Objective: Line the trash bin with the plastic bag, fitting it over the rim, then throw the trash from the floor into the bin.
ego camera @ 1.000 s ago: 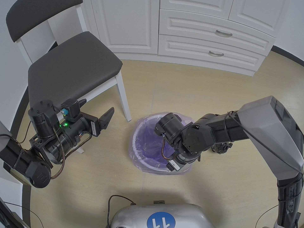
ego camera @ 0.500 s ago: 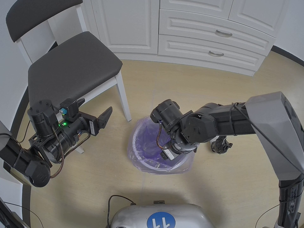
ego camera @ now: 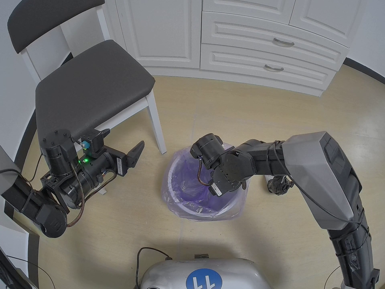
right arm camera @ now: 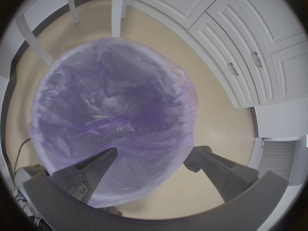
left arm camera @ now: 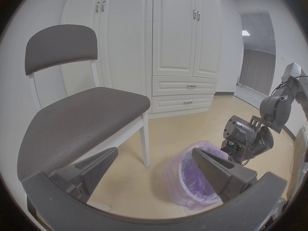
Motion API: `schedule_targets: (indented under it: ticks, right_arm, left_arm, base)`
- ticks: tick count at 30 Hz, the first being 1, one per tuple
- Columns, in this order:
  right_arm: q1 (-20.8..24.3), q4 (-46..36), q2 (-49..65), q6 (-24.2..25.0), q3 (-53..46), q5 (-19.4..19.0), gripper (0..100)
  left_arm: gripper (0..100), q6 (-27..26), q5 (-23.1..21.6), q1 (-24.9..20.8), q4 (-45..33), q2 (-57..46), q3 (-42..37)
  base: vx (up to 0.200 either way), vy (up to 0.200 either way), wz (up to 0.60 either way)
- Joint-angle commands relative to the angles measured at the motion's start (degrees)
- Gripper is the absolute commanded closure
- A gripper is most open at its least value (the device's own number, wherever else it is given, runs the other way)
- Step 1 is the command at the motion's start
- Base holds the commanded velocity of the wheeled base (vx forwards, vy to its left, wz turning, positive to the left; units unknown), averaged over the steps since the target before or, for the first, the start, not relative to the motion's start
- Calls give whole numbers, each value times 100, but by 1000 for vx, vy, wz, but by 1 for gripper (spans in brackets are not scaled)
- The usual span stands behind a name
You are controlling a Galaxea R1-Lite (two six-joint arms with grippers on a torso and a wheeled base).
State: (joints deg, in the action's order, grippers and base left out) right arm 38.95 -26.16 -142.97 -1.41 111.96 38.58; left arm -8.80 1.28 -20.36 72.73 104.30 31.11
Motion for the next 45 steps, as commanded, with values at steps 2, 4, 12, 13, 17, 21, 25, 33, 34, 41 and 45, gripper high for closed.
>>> schedule_targets:
  ticks: [2,4,12,13,17,21,25,33,34,41,45]
  right_arm:
    - [-107,-38,-82,10,1,123,0]
    - [-133,-47,6,18,-60,132,0]
    - [-239,-47,542,1,-710,132,0]
    - [-256,-38,630,-8,-842,132,0]
    - [-344,-21,771,36,-1071,132,0]
    - [-414,-12,911,36,-1255,132,0]
    - [-502,-12,1017,36,-1431,141,0]
    - [-573,50,1070,317,-1923,106,0]
    - [-573,50,1061,370,-1923,97,0]
    - [-564,58,1070,405,-1923,88,0]
    - [-564,50,1096,440,-2011,97,0]
  left_arm:
    - [0,1,4,6,4,73,0]
    - [0,1,4,-3,13,73,0]
    - [0,10,4,-3,277,134,-17]
    - [0,10,4,-3,294,134,-17]
    - [0,10,4,-3,294,125,-26]
    - [0,1,4,-3,303,125,-44]
    - [0,-16,4,6,303,125,-44]
    - [0,-34,4,-3,303,134,-61]
    - [0,-25,4,-3,303,125,-61]
    - [0,-25,4,-3,303,134,-52]
    - [0,-25,4,-3,303,125,-61]
  base:
    - [0,0,0]
    - [0,0,0]
    - [0,0,0]
    - [0,0,0]
    - [0,0,0]
    - [0,0,0]
    - [0,0,0]
    - [0,0,0]
    - [0,0,0]
    - [0,0,0]
    - [0,0,0]
